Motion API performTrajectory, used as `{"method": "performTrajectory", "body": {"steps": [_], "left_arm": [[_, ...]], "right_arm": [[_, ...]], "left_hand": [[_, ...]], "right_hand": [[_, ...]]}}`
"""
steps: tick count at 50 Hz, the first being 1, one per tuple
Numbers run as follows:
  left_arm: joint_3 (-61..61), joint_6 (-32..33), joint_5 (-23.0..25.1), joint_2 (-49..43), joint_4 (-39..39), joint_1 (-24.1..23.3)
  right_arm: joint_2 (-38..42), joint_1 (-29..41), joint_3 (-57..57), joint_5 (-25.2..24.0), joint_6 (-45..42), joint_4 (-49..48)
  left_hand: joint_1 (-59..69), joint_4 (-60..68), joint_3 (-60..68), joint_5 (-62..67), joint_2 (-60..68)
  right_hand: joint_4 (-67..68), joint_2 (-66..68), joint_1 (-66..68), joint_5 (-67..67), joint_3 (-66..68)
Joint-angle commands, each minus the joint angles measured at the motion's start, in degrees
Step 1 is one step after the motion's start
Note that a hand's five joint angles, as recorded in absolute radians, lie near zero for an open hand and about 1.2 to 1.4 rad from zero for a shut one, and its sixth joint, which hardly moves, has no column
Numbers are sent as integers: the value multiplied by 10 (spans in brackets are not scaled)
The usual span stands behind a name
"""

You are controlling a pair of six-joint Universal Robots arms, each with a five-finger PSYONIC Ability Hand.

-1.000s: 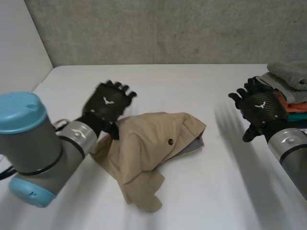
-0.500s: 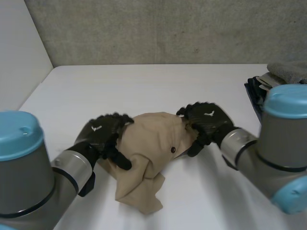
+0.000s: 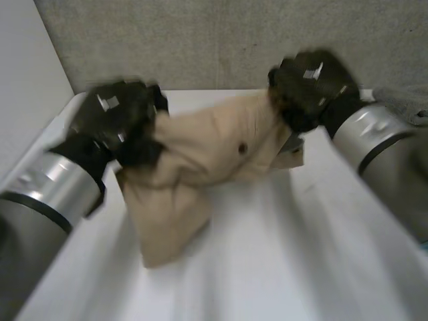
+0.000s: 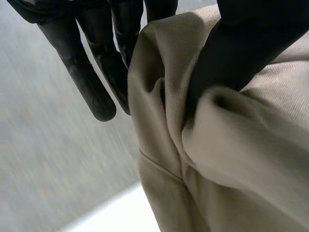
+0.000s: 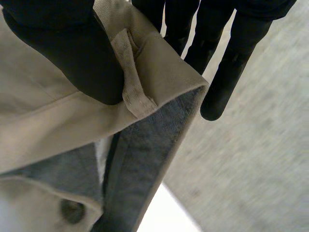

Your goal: Fold the laundry.

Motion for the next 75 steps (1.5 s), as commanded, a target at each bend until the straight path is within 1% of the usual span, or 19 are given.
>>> {"method": "performTrajectory", "body": {"steps": [1, 5, 10, 14, 18, 21, 22, 24, 25, 28, 31, 35, 42, 47, 52, 55, 63, 70, 75], "left_arm": [[126, 62, 12, 25, -49, 4], [204, 70, 25, -37, -70, 6], [302, 84, 30, -144, -73, 12], [376, 118, 30, -251, -71, 38], [458, 178, 31, -370, -39, 59], [536, 210, 32, -478, 30, 62], [553, 213, 33, -503, 46, 62], [594, 214, 38, -566, 82, 63], [605, 214, 41, -583, 92, 63], [630, 214, 46, -625, 129, 65], [625, 212, 40, -628, 150, 64], [586, 211, 22, -606, 153, 59], [427, 211, -32, -454, 152, 63], [297, 213, -37, -355, 136, 58], [169, 210, -33, -284, 83, 57], [104, 209, -34, -263, 50, 61], [24, 201, -28, -264, 21, 79], [35, 186, 15, -309, 31, 114], [66, 184, 30, -355, 47, 120]], "right_arm": [[-27, -20, -127, -30, 13, 105], [-3, -26, -185, -34, 50, 127], [102, -39, -251, -28, 107, 139], [186, -40, -278, -20, 144, 135], [267, -39, -310, 10, 175, 126], [326, -32, -332, 47, 183, 88], [341, -31, -337, 54, 182, 71], [365, -28, -343, 67, 181, 34], [387, -26, -347, 76, 179, -4], [408, -26, -353, 82, 169, -47], [405, -26, -352, 85, 141, -68], [361, -25, -335, 83, 92, -66], [276, -32, -246, 67, 9, -59], [236, -34, -186, 33, -39, -18], [231, -40, -138, 9, -43, 55], [233, -45, -124, 0, -43, 80], [304, -62, -133, -48, -40, 90], [411, -63, -219, -58, -41, 84], [478, -63, -280, -60, -39, 41]], "left_hand": [[184, 114, 131, 145, 117], [184, 114, 131, 145, 117], [184, 114, 131, 145, 117], [184, 114, 131, 145, 117], [184, 114, 131, 145, 117], [184, 114, 131, 145, 117], [184, 114, 131, 145, 117], [-323, -393, -376, -362, -390], [-516, -586, -569, -555, -583], [-516, -586, -569, -555, -583], [-516, -586, -569, -555, -583], [-516, -586, -569, -555, -583], [-509, -579, -562, -547, -576], [-430, -500, -483, -468, -497], [-287, -357, -340, -325, -354], [-228, -298, -281, -267, -295], [-218, -288, -271, -256, -285], [-286, -357, -339, -325, -353], [-300, -370, -353, -339, -367]], "right_hand": [[115, 128, 165, 139, 122], [115, 128, 165, 139, 122], [115, 128, 165, 139, 122], [115, 128, 165, 139, 122], [115, 128, 165, 139, 122], [112, 125, 162, 137, 119], [-84, -72, -35, -60, -78], [-585, -572, -535, -561, -578], [-585, -572, -535, -561, -578], [-585, -572, -535, -561, -578], [-585, -572, -535, -561, -578], [-585, -572, -535, -561, -578], [-585, -572, -535, -561, -578], [-579, -567, -530, -555, -573], [-309, -296, -259, -285, -302], [-228, -215, -178, -203, -221], [-196, -183, -146, -171, -189], [-214, -202, -164, -190, -207], [-293, -281, -243, -269, -286]]}}
